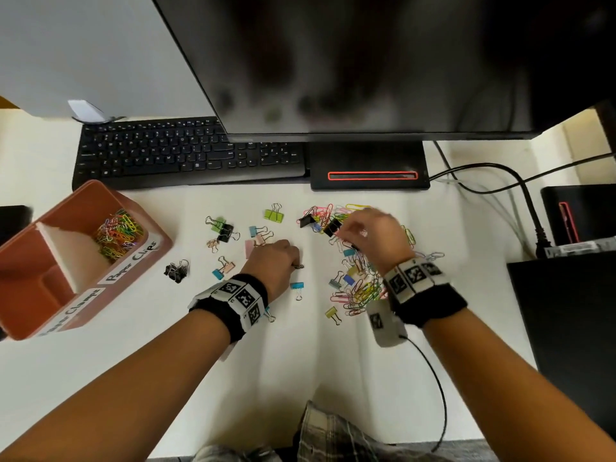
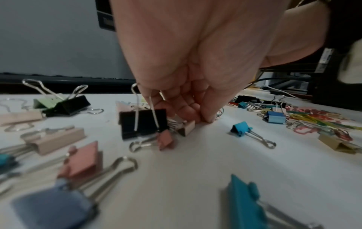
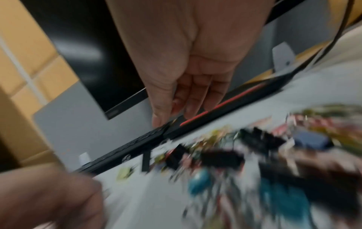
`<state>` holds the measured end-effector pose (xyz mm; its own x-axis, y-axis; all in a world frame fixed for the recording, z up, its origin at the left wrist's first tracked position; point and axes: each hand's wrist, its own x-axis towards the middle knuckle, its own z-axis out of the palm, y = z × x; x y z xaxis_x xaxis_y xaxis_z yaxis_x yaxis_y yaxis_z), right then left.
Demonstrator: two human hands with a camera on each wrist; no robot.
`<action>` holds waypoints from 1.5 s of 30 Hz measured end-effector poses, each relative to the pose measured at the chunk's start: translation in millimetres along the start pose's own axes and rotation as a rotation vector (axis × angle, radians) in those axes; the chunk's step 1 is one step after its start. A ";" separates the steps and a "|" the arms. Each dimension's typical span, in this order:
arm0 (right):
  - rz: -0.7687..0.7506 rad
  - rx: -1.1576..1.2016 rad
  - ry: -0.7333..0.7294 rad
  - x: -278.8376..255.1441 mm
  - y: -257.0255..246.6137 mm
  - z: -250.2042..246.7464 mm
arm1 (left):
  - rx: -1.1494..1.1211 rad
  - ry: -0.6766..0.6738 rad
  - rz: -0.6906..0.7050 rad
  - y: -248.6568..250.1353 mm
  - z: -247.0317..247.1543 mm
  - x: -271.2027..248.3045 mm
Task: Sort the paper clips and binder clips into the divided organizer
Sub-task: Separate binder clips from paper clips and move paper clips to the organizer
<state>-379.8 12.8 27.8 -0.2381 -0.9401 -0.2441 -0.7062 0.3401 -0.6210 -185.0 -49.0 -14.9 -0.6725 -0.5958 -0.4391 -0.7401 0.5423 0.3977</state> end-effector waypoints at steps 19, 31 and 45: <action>0.131 -0.097 -0.178 18.5 2.9 34.0 | 0.155 -0.052 -0.036 3.2 -7.6 -4.9; -0.082 -0.082 -0.068 -4.6 -75.0 27.2 | -0.456 0.384 -0.130 -62.6 -77.5 -112.4; -0.264 0.193 -0.190 58.1 -296.3 152.3 | -0.581 0.522 -0.497 -193.4 -142.8 -146.1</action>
<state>-82.8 -138.9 84.2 0.0760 -0.9808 -0.1798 -0.5836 0.1025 -0.8056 56.2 -151.4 87.4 -0.0881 -0.9483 -0.3049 -0.7330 -0.1456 0.6645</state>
